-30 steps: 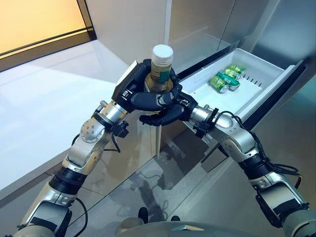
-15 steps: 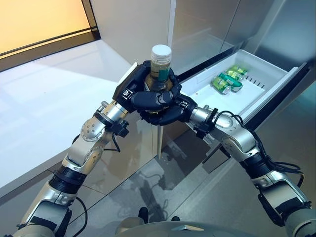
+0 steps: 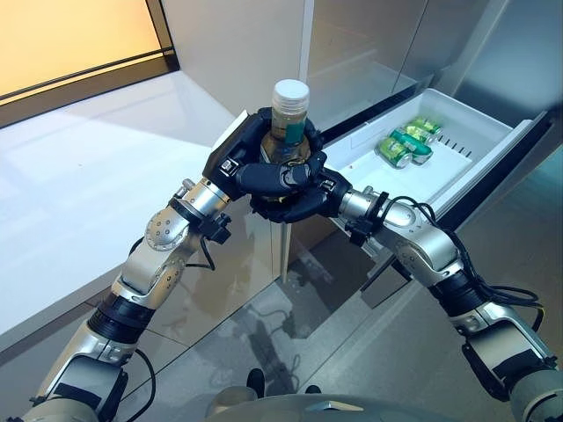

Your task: Put drinks into fridge and close the fridge

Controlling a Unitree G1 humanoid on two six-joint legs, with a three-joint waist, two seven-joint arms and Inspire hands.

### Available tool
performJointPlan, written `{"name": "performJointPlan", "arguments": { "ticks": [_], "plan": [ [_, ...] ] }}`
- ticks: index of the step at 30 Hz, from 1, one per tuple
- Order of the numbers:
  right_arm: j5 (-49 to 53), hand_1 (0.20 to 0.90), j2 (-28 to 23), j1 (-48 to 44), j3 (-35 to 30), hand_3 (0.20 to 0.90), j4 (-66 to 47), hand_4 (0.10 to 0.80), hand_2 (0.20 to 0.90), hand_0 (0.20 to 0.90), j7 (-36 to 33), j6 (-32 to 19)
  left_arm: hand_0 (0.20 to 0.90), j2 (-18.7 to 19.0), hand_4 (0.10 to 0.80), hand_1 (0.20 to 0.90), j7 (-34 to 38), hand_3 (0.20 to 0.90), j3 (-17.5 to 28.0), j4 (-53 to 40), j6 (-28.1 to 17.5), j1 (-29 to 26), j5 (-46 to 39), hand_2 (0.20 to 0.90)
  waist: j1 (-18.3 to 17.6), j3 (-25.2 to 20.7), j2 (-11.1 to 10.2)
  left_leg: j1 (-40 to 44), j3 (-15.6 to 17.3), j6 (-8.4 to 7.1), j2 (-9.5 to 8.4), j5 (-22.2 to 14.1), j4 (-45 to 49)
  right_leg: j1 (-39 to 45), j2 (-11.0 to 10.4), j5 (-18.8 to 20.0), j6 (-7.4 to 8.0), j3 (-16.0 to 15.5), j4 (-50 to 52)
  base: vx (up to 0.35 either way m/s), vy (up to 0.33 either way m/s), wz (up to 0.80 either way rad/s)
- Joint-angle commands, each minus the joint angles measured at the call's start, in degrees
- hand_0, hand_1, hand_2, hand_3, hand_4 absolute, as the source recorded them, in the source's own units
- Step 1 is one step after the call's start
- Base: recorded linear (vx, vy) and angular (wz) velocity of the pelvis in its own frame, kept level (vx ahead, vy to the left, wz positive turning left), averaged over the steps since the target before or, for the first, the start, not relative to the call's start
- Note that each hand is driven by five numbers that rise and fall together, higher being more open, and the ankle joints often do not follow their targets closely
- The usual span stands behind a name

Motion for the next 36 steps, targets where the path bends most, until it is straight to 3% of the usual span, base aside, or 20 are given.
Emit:
{"name": "performJointPlan", "arguments": {
  "ticks": [1,15,23,26,30,36],
  "plan": [
    [5.3,0.3,5.0,-10.9,-3.2,0.2,-0.3,0.1,0.3,0.3,-1.5,-7.4,0.9,-2.6,0.8,0.9,-0.6,0.9,-0.4,-3.8,-8.3,-10.5,-1.9,0.9,0.1,-7.3,0.3,2.2,-2.2,-0.34,-1.19,-7.4,0.1,-0.7,-1.9,0.0,5.29,2.6,0.4,0.0,0.0,0.0],
    [4.6,0.3,1.4,-9.9,-9.9,0.2,-7.3,0.1,0.3,0.3,-6.4,-11.4,0.9,-1.6,0.8,0.9,2.3,0.9,6.4,-4.9,-8.5,-5.3,-2.1,0.9,0.1,-7.6,0.1,1.5,-2.6,-0.24,-1.35,-6.7,0.1,-1.4,-1.9,0.5,5.19,2.9,0.6,0.0,0.0,0.0],
    [4.9,0.3,-1.1,-5.4,-15.0,0.2,-15.0,0.1,0.3,0.3,-5.9,-11.6,0.9,-4.2,0.8,0.9,-0.3,0.9,11.3,-6.4,-5.6,2.9,-11.4,0.9,-0.1,-7.5,-0.1,1.5,-2.7,-0.05,-1.37,-6.9,0.1,-1.6,-1.8,0.5,5.09,3.5,0.6,0.0,0.0,0.0],
    [5.3,0.3,-2.0,-3.1,-17.4,0.2,-18.8,0.1,0.3,0.3,-5.5,-11.0,0.9,-7.4,0.8,0.9,-3.2,0.9,12.5,-6.7,-2.7,7.4,-19.1,0.9,-0.4,-7.4,-0.3,1.5,-2.5,0.0,-1.32,-7.0,0.1,-1.7,-1.7,0.5,5.08,3.8,0.6,0.0,0.0,0.0],
    [6.4,0.3,-3.0,-0.4,-20.2,0.2,-22.3,0.1,0.3,0.3,-4.8,-10.8,0.9,-12.3,0.8,0.9,-10.1,0.9,13.3,-7.0,4.5,12.5,-32.8,0.9,-0.8,-7.1,-0.3,1.7,-2.2,0.08,-1.33,-7.3,0.1,-1.9,-1.6,0.6,4.91,4.2,0.7,0.0,0.0,0.0],
    [8.6,0.3,-4.3,3.5,-24.4,0.2,-27.0,0.1,0.3,0.3,-4.9,-11.3,0.9,-19.5,0.8,0.9,-20.2,0.9,10.2,-5.7,13.8,18.5,-48.3,0.9,-2.1,-6.7,-0.5,1.9,-1.5,0.1,-1.25,-7.8,0.1,-2.2,-1.5,0.8,4.78,5.2,0.9,0.0,0.0,0.0]
  ]
}}
